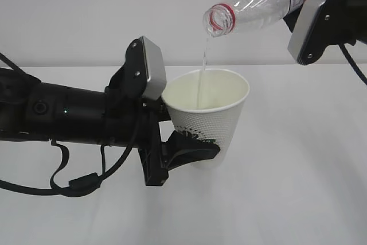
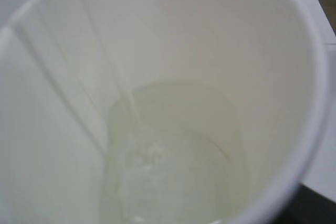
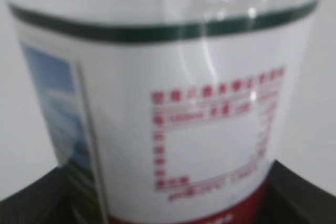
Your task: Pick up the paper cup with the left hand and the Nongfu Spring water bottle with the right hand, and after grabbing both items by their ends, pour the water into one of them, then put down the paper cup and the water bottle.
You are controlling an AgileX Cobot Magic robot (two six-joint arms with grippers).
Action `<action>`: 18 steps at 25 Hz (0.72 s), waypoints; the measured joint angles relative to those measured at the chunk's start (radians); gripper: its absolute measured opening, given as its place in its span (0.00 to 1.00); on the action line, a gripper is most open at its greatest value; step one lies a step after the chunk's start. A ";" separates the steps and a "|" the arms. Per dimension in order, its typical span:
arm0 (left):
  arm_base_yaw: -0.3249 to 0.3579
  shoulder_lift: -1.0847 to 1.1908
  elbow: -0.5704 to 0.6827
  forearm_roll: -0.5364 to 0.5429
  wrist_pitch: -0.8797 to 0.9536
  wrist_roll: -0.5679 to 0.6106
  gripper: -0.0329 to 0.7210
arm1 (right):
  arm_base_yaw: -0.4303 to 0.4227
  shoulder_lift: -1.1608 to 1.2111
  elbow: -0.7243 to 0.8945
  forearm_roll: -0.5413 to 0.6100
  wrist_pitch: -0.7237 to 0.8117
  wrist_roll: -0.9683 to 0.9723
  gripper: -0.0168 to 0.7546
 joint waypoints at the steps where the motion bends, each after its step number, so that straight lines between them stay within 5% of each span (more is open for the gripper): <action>1: 0.000 0.000 0.000 0.000 0.000 0.000 0.68 | 0.000 0.000 0.000 0.000 0.000 0.000 0.70; 18: 0.000 0.000 0.000 0.000 0.000 0.000 0.68 | 0.000 0.000 0.000 0.000 0.000 -0.004 0.70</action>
